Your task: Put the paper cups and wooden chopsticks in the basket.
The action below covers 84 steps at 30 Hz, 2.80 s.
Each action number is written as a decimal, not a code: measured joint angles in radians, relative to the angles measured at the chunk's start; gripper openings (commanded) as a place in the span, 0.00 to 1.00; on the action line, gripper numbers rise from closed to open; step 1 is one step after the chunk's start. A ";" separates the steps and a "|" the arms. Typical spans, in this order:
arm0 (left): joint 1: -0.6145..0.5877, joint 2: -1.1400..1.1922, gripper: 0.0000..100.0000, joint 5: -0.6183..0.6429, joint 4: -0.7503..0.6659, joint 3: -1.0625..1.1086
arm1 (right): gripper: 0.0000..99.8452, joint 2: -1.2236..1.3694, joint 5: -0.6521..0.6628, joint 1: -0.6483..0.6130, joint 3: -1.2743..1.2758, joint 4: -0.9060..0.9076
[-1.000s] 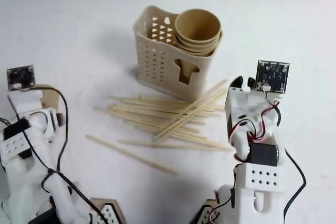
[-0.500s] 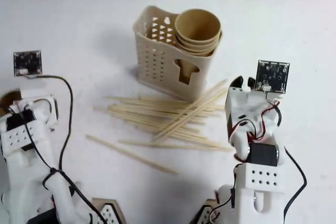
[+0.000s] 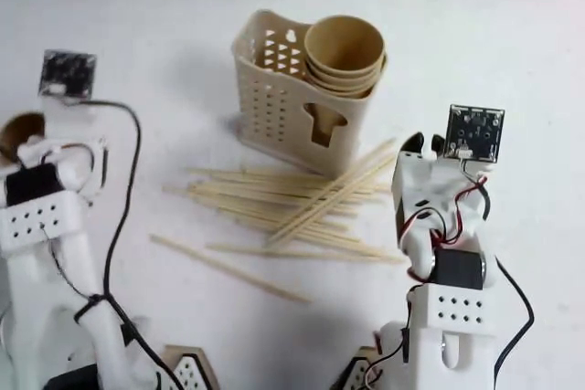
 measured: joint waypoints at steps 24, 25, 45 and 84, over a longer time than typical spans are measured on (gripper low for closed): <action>0.786 0.060 0.02 0.034 0.468 -0.893 | 0.08 0.000 0.000 0.000 0.000 0.000; 0.802 0.086 0.02 0.034 0.471 -0.921 | 0.08 0.000 0.000 -0.002 0.000 0.000; 0.930 0.629 0.10 0.000 0.545 -1.390 | 0.08 0.000 0.000 0.000 0.000 -0.020; 0.867 0.954 0.12 0.207 0.196 -1.663 | 0.08 0.000 0.000 -0.002 0.000 -0.020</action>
